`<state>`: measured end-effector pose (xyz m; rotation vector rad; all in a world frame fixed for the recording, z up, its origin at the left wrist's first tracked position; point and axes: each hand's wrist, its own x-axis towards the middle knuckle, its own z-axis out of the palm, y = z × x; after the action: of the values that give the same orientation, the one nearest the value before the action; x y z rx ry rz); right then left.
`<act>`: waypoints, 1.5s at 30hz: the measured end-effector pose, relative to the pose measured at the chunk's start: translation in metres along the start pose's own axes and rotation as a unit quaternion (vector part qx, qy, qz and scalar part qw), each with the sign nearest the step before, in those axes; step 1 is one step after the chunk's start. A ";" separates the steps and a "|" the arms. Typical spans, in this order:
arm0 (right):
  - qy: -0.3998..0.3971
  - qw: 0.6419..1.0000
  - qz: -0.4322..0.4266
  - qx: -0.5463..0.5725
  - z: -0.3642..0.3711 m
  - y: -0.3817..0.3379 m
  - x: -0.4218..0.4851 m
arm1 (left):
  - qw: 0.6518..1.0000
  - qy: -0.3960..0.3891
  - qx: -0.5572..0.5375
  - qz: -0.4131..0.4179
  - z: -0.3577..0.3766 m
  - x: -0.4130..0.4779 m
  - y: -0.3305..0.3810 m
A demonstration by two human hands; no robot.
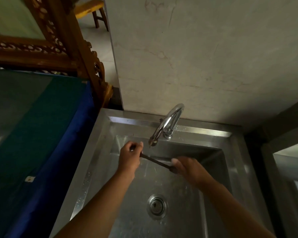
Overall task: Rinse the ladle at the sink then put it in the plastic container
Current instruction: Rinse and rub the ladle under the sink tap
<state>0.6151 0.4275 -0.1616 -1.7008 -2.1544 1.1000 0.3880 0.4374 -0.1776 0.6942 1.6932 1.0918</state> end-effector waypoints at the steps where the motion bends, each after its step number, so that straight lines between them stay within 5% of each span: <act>1: 0.012 1.000 -0.008 -0.003 -0.003 -0.006 0.009 | 1.000 -0.002 -0.005 -0.003 -0.002 0.000 0.001; 8: 0.120 0.986 -0.064 -0.091 -0.004 -0.048 0.076 | 0.999 -0.017 -0.022 -0.034 -0.006 -0.002 -0.001; 15: 0.029 0.982 0.011 -0.187 0.000 -0.070 0.131 | 0.998 -0.036 -0.035 -0.042 -0.007 -0.004 -0.003; 21: -0.011 0.987 0.048 -0.154 0.006 -0.057 0.156 | 0.995 -0.035 -0.068 -0.057 -0.006 -0.007 0.004; 33: 0.074 0.978 0.005 -0.197 0.008 -0.061 0.100 | 0.996 -0.050 -0.046 -0.054 -0.003 -0.017 0.015; 38: 0.025 0.981 -0.020 -0.193 -0.007 -0.068 0.072 | 0.997 -0.044 -0.044 -0.041 -0.017 -0.027 0.023; 41: -0.080 0.981 -0.004 -0.176 -0.007 -0.074 0.032 | 0.997 -0.037 -0.050 -0.037 -0.028 -0.037 0.029; 45: -0.122 0.989 0.028 -0.074 -0.015 -0.082 -0.023 | 0.996 -0.046 -0.067 -0.035 -0.042 -0.059 0.040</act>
<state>0.5686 0.4071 -0.0917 -1.7799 -2.4042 1.2497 0.3694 0.3918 -0.1115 0.5865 1.5389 1.0973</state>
